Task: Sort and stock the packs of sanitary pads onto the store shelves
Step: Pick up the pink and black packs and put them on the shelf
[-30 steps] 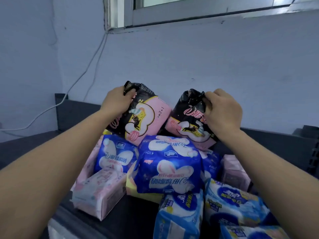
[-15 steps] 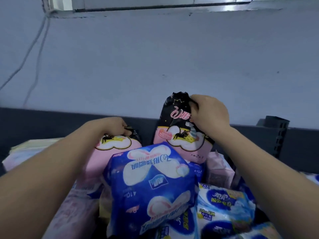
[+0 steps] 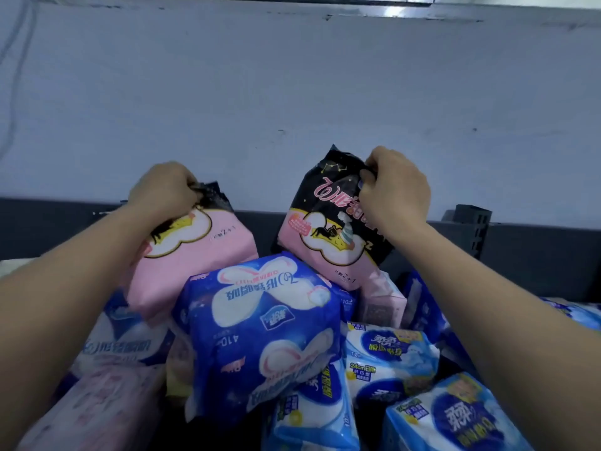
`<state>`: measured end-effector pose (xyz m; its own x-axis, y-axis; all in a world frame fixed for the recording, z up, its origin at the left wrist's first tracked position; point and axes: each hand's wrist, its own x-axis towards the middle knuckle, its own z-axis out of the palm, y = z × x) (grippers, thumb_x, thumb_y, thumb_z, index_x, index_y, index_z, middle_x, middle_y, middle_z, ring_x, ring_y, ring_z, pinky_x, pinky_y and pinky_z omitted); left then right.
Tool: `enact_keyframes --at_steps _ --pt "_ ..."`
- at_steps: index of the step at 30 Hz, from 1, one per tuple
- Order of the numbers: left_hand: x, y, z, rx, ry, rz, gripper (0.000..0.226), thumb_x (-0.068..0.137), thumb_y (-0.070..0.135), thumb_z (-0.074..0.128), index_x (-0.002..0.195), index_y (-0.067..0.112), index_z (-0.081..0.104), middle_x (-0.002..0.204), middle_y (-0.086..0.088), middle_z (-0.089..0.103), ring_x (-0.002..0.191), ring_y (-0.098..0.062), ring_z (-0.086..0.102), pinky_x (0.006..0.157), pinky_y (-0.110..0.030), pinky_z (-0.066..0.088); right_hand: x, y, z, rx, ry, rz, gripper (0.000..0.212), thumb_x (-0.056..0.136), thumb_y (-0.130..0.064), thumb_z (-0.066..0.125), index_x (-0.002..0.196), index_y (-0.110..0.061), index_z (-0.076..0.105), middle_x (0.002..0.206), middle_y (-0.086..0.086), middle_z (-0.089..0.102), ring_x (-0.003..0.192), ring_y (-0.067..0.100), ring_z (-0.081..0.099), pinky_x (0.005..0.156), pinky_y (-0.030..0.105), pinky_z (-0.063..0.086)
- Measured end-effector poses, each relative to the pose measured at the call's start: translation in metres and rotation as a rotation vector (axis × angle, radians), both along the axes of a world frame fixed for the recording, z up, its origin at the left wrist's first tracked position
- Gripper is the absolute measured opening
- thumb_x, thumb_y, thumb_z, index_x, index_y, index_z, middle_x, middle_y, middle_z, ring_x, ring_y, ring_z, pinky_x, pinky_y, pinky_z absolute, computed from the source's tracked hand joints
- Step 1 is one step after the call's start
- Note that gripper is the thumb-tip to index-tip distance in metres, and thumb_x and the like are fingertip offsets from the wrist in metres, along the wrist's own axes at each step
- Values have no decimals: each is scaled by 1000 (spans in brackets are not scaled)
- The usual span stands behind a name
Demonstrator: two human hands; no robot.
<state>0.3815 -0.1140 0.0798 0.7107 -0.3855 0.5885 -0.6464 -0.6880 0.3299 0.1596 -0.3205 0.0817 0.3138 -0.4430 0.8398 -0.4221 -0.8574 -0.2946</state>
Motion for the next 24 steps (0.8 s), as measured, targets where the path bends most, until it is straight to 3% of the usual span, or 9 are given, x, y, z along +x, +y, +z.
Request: enact_keyframes --at_steps 4,7,11,14,19,21,24 --pt "-18 12 23 -310 -120 -3 15 86 7 55 85 2 70 83 -21 66 78 -34 61 68 -37 48 -15 -2 0 138 -126 15 13 96 -16 48 103 -9 57 106 10 63 82 27 48 67 31 31" --pt "-35 14 38 -499 -254 -51 17 83 4 47 70 1 58 67 -17 55 67 -26 49 57 -34 34 -30 -6 -1 206 -201 9 9 95 -15 48 99 -12 55 104 11 63 81 24 44 68 30 29" --pt "-64 5 60 -659 -407 -137 20 85 12 44 73 1 56 73 -15 53 71 -24 45 60 -30 24 -50 -9 0 207 -246 -8 10 95 -14 48 100 -12 57 105 9 64 80 23 44 69 29 28" --pt "-93 -10 78 -719 -494 -197 27 85 15 42 85 0 65 86 -19 63 83 -31 55 65 -29 28 -70 -14 0 205 -254 -27 10 96 -14 48 100 -12 57 105 9 63 81 22 43 69 29 28" --pt "-148 -61 89 -715 -497 -335 28 87 15 46 96 4 70 96 -15 68 87 -25 57 69 -26 34 -121 -39 5 192 -275 -49 10 95 -16 50 100 -12 58 106 8 64 82 21 45 69 29 31" --pt "-174 -89 84 -707 -473 -387 28 87 13 47 100 4 70 100 -15 69 94 -28 60 75 -30 41 -148 -55 7 182 -271 -59 9 95 -17 50 99 -12 57 105 8 64 81 21 45 69 29 30" --pt "-212 -127 71 -664 -433 -423 24 86 11 48 93 0 69 95 -18 68 90 -32 59 74 -39 43 -187 -80 8 165 -251 -76 10 97 -18 50 100 -13 57 104 7 64 81 20 46 69 28 29"
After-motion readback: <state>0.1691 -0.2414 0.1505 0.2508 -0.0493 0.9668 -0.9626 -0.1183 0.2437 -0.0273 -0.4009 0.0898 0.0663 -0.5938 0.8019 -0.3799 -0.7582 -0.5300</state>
